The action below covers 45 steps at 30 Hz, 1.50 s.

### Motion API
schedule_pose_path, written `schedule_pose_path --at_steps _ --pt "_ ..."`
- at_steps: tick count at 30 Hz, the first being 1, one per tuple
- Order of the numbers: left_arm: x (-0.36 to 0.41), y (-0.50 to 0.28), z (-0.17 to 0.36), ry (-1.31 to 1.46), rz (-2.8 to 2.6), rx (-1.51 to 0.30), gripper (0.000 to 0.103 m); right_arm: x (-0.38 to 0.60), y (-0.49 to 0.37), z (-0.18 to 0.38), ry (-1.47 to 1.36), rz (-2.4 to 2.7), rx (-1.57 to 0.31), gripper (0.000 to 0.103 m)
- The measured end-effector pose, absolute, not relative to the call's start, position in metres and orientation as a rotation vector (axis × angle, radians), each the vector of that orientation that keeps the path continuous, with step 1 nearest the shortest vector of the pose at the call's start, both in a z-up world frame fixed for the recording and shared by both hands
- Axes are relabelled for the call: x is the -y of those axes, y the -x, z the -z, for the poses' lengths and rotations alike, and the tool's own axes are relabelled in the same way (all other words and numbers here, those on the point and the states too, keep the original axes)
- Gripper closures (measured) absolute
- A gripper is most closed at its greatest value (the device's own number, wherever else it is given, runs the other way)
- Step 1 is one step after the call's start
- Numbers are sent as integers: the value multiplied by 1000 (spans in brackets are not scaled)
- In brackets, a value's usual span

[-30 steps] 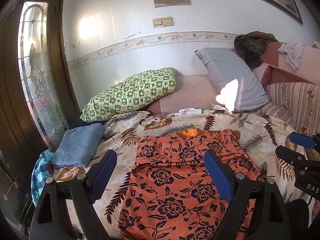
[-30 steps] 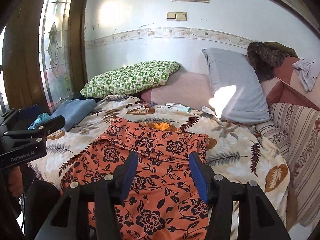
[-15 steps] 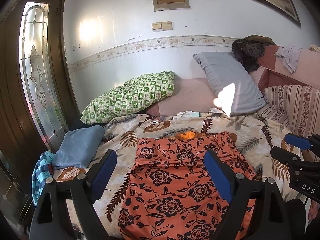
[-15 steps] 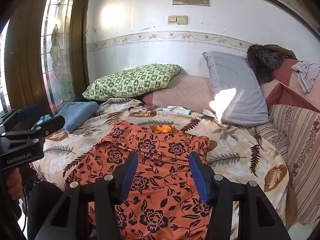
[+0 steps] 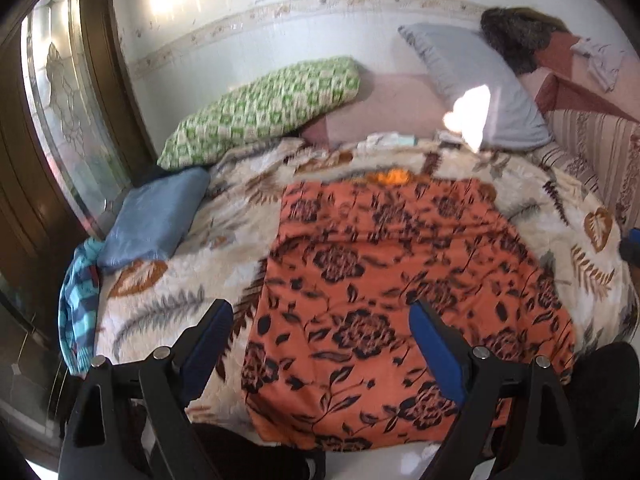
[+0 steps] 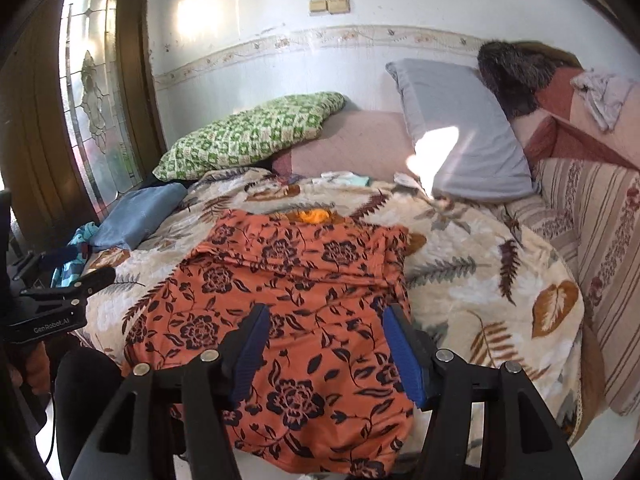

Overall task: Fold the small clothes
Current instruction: 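Grasp the shirt hem with both grippers and lift it toward the collar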

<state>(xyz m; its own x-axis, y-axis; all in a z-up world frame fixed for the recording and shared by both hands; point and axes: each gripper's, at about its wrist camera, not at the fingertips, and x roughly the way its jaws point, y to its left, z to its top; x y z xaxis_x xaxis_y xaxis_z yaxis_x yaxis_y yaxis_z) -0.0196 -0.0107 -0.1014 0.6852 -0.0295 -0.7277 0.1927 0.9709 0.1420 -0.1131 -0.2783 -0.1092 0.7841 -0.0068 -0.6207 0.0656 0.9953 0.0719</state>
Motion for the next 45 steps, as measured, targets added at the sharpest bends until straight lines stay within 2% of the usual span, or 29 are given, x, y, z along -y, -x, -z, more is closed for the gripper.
schedule_pose_path --at_steps 5,9,13,23,34,37,39,41,43,45 --pt "-49 5 172 -155 -12 -1028 13 337 116 178 -275 75 -887 40" --pt "-83 0 192 -125 -89 -1078 13 375 120 232 -450 99 -988 40" --pt "-109 -8 206 -52 -153 -1135 13 385 113 259 -522 90 -1045 40" --pt "-153 -7 229 132 -233 -1215 13 373 91 291 -535 44 -1133 40" --pt "-106 -7 269 79 -12 -1305 13 367 94 304 -539 44 -1163 40" --pt "-96 -5 269 23 43 -1252 14 366 95 305 -546 45 -1162 40" --pt "-99 -9 270 27 25 -1237 24 365 95 305 -553 41 -1164 40" --pt "-110 -13 274 113 55 -1247 46 363 95 306 -552 39 -1167 40" --pt "-118 -16 276 206 105 -1256 56 362 96 306 -547 40 -1170 40" --pt "-117 -16 276 204 123 -1250 60 363 97 308 -554 41 -1172 40"
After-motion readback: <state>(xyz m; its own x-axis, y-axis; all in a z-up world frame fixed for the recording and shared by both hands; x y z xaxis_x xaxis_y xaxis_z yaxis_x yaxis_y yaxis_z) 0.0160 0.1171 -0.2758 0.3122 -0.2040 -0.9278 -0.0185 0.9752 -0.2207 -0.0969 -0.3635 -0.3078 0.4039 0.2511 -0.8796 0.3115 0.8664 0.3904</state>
